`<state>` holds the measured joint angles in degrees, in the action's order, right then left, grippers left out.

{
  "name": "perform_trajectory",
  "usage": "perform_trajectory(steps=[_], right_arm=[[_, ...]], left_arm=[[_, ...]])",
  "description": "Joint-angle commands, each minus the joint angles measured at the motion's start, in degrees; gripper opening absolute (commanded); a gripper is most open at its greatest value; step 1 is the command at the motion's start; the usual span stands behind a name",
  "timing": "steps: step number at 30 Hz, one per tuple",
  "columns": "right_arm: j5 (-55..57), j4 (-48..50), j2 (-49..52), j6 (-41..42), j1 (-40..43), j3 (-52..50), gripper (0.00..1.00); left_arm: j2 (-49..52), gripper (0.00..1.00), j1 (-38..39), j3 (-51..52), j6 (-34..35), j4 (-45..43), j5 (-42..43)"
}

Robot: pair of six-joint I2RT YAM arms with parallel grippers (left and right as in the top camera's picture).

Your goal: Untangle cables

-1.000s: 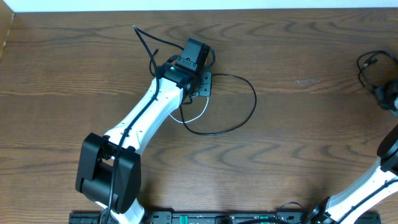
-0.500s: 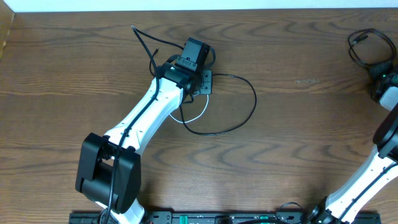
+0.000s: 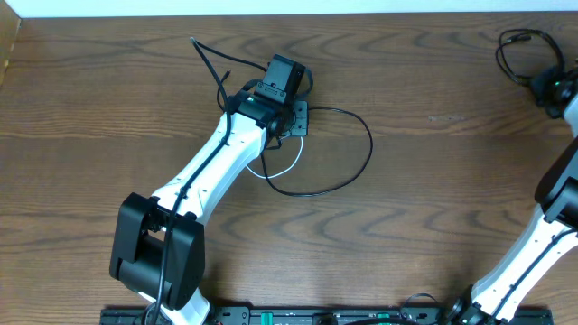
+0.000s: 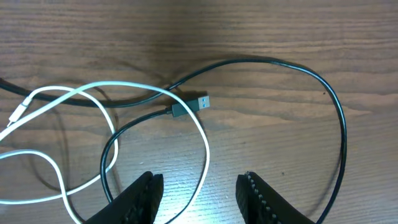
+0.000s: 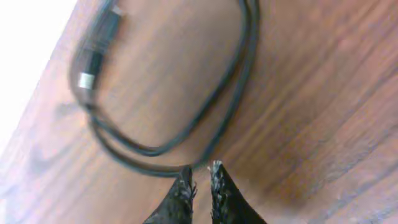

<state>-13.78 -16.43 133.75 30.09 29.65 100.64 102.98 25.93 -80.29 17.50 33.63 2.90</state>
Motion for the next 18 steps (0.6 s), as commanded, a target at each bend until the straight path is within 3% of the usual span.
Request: perform_trajectory(steps=[1,8,11,18], right_arm=[[-6.12,-3.85,-10.16,-9.07,0.26,2.45,0.21],[-13.79,-18.23,-24.13,-18.29,-5.18,2.43,0.57],[-14.29,-23.32,-25.55,-20.41,-10.14,2.43,0.62],[-14.03,-30.36,-23.61,-26.86,-26.64,2.29,0.65]], left_arm=[[-1.36,0.43,0.02,-0.63,-2.23,-0.11,-0.09],[-11.82,0.45,-2.71,-0.63,-7.67,-0.09,11.89],[-15.58,0.45,-4.92,-0.63,-7.87,0.35,15.98],[-21.07,0.45,-16.63,-0.63,-4.22,8.17,15.91]])
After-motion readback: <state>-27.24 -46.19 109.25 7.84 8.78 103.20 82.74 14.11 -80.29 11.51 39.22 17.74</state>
